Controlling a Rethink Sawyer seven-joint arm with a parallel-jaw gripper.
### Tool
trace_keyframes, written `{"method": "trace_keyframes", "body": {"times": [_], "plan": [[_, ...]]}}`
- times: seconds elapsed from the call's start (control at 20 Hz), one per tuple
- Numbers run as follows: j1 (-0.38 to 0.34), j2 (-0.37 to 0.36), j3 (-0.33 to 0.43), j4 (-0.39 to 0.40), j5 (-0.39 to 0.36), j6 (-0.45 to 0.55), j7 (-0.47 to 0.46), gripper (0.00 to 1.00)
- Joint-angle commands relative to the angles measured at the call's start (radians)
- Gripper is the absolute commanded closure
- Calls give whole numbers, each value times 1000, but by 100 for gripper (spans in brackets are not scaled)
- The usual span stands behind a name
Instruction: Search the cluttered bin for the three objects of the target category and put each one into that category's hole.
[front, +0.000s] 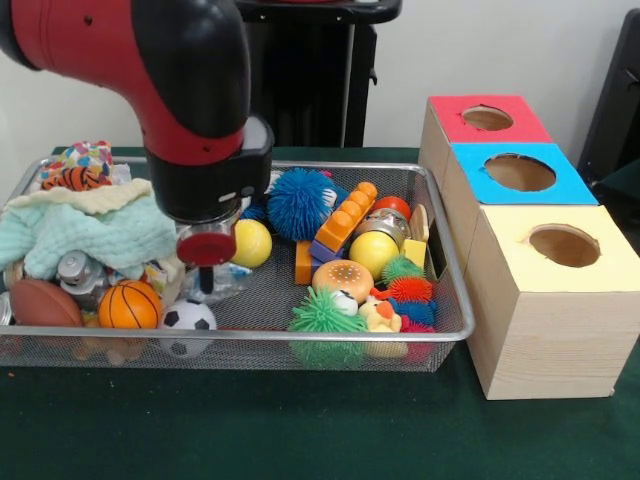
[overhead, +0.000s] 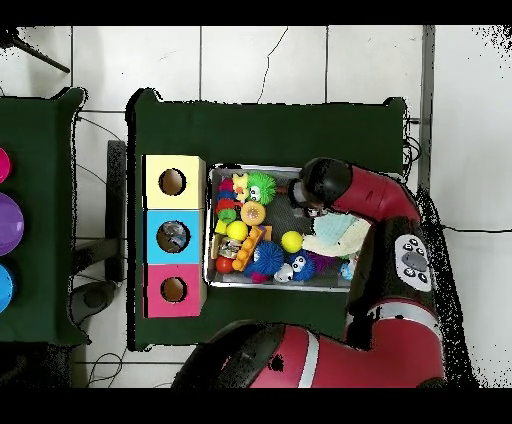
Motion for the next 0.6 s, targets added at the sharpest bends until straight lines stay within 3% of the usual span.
{"method": "trace_keyframes", "body": {"times": [0.05,0.6], "plan": [[-28,-110,126,143,6,-22,-129,100],[-78,-268,176,240,30,154,-160,100]]}}
